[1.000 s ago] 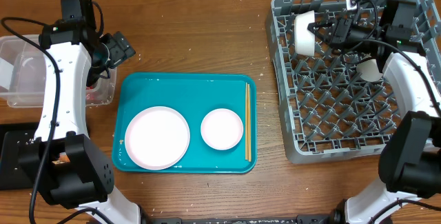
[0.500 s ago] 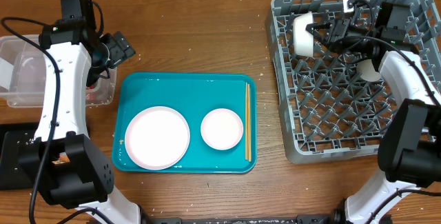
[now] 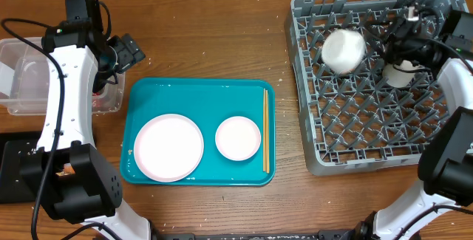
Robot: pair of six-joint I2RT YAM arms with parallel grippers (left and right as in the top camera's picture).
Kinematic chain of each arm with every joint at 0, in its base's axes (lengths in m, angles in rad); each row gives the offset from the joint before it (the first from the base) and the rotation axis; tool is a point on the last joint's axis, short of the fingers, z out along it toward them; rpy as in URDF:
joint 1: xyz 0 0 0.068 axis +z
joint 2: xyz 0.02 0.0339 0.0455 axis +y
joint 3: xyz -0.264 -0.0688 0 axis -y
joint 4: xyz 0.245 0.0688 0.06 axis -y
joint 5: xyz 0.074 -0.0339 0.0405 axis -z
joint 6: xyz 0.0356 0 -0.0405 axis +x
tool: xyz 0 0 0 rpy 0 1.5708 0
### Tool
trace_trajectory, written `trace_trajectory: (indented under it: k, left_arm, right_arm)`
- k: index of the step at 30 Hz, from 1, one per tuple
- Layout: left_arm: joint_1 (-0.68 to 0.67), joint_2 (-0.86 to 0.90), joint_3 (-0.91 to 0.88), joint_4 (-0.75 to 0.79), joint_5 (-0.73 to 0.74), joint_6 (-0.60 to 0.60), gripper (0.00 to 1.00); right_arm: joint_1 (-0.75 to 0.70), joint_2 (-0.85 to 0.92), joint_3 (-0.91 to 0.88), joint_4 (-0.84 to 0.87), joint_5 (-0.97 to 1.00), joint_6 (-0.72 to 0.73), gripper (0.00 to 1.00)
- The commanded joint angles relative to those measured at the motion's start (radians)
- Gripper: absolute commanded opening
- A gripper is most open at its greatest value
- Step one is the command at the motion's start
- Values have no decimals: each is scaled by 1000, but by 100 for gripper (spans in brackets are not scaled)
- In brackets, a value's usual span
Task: Sort waste into correct bins and load items into the dishwasher
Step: 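Carry the small bowl into the dish rack and release it, then move the right gripper to the second white bowl and grasp it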
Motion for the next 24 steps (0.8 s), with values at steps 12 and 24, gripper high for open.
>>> trace_trajectory:
  k: [12,24]
  left_arm:
    - [3,2,18,0,-13,4,100]
    - [3,2,18,0,-13,4,100]
  right_arm:
    - [101,-428,211,-529,715,-41,100]
    - [681,-380,141,-610,838,-14,96]
